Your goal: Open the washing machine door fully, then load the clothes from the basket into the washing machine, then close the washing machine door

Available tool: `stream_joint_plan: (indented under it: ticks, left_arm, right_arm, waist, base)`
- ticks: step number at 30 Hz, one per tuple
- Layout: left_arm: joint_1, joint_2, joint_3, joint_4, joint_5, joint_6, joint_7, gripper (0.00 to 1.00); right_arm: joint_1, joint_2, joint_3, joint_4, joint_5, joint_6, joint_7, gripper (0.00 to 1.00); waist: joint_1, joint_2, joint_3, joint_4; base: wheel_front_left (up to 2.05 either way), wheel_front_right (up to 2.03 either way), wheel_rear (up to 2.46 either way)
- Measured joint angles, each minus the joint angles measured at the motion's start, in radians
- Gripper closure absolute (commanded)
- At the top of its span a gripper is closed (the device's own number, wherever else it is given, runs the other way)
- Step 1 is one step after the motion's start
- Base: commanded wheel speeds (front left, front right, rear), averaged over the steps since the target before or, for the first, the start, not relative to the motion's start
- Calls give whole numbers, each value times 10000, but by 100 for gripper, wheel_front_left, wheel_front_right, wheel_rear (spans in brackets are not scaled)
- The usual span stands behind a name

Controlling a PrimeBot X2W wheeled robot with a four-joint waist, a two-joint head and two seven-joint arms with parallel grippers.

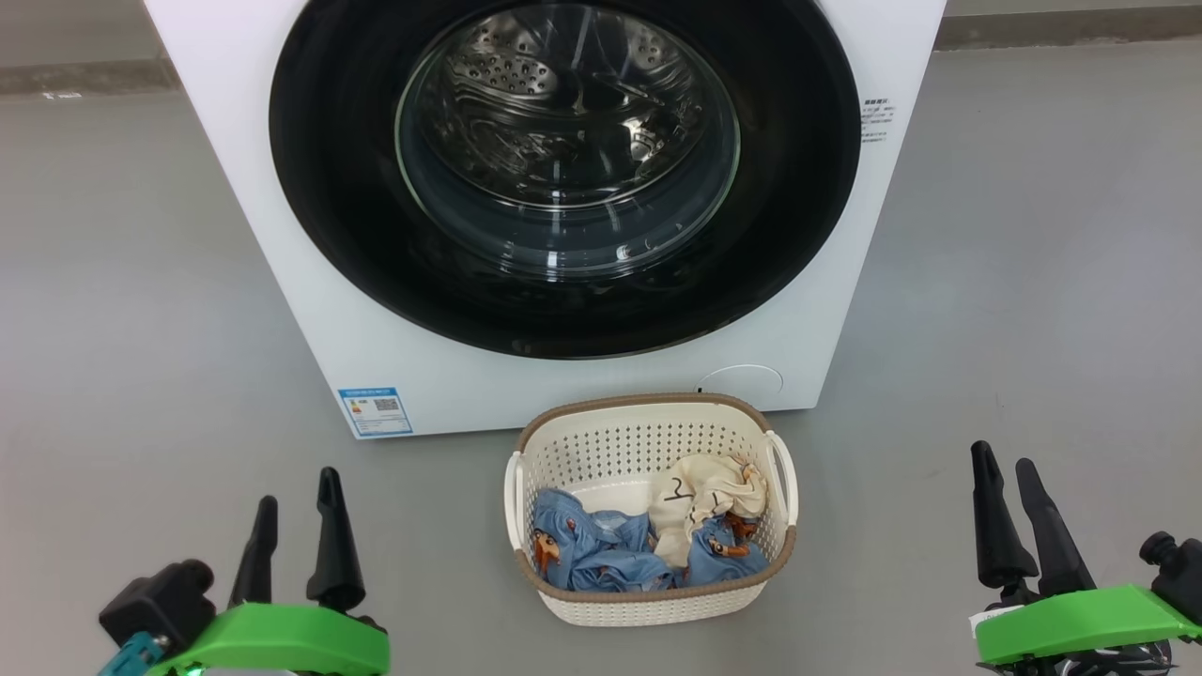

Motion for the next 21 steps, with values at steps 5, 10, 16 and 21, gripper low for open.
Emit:
stream_joint_plan:
  ticks: [5,10,16,21]
  left_arm:
    - [0,58,-251,-15,1005,347,-102,0]
    - [1,67,-489,-44,1593,451,-280,0]
    - [4,75,-742,-35,2426,451,-453,0]
    - [12,98,-890,125,2938,431,-573,0]
  right_arm:
    - [-1,-8,79,-4,-819,0,-109,0]
    - [-7,-13,176,-48,-1758,0,-276,0]
    - [-9,-19,222,-81,-2926,0,-437,0]
    - [-9,-21,242,-75,-3662,2,-562,0]
  waist:
    - [0,0,-8,33]
    - [0,0,10,56]
    - [0,0,28,91]
    - [0,0,29,99]
  base:
    - [0,0,0]
    - [0,0,0]
    - [0,0,0]
    - [0,0,0]
